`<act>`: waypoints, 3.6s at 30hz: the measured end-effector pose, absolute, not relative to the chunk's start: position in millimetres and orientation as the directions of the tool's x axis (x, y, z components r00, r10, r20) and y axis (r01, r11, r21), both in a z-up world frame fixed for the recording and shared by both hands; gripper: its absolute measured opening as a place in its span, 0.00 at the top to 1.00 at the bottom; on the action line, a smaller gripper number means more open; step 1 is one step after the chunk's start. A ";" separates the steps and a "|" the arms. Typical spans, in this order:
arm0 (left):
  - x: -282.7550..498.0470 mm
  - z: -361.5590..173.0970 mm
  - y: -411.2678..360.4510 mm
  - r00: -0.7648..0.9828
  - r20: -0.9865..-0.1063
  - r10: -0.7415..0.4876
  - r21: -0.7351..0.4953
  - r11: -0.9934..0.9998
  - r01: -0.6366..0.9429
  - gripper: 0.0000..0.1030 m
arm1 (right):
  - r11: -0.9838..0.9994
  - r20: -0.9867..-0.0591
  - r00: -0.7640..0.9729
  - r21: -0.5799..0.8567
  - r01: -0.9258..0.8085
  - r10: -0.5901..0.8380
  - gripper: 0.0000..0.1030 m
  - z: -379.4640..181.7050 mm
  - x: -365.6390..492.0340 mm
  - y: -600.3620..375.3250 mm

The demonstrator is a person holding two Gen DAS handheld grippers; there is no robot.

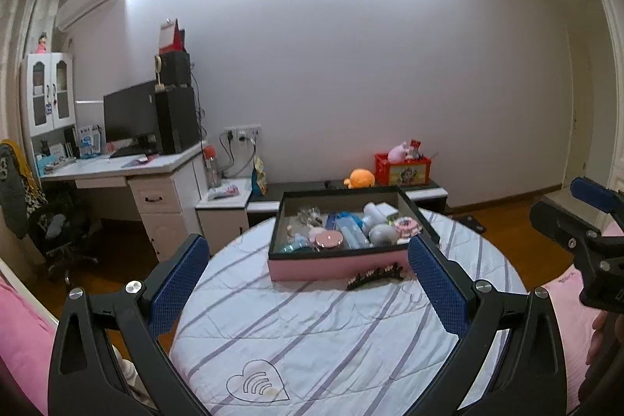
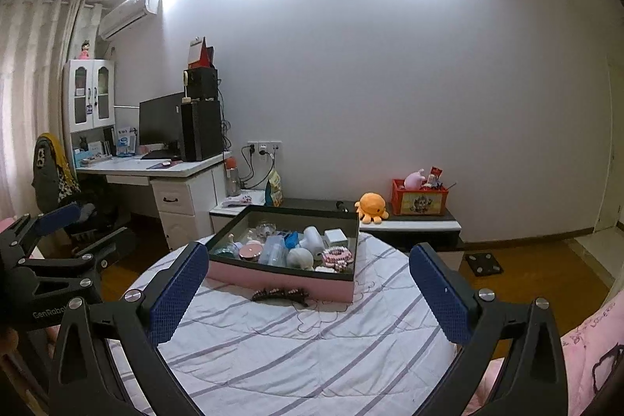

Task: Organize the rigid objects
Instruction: 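Withdraw both grippers from the box back over the bed, then grasp the black hair clip lengthwise with the left gripper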

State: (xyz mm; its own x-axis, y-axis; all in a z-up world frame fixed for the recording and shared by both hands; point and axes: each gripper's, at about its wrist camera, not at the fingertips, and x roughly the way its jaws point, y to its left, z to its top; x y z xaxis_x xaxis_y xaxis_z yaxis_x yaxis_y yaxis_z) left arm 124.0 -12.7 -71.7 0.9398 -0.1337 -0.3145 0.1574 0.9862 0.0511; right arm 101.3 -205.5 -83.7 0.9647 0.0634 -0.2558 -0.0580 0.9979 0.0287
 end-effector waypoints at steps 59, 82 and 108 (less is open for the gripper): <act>283.2 -235.5 -18.4 0.560 -0.817 -0.136 -0.033 0.981 0.190 0.01 | 0.984 -0.580 0.805 0.174 -0.029 0.127 0.00 -202.8 223.3 -275.7; 272.2 -238.5 -8.7 0.607 -0.790 -0.087 -0.013 0.992 0.125 0.63 | 0.987 -0.599 0.789 0.152 -0.055 0.136 0.00 -197.7 218.9 -257.8; 296.4 -217.1 19.6 0.661 -0.724 -0.198 -0.090 0.977 0.194 0.82 | 0.991 -0.646 0.762 0.119 0.061 0.031 0.05 -187.7 333.5 -272.0</act>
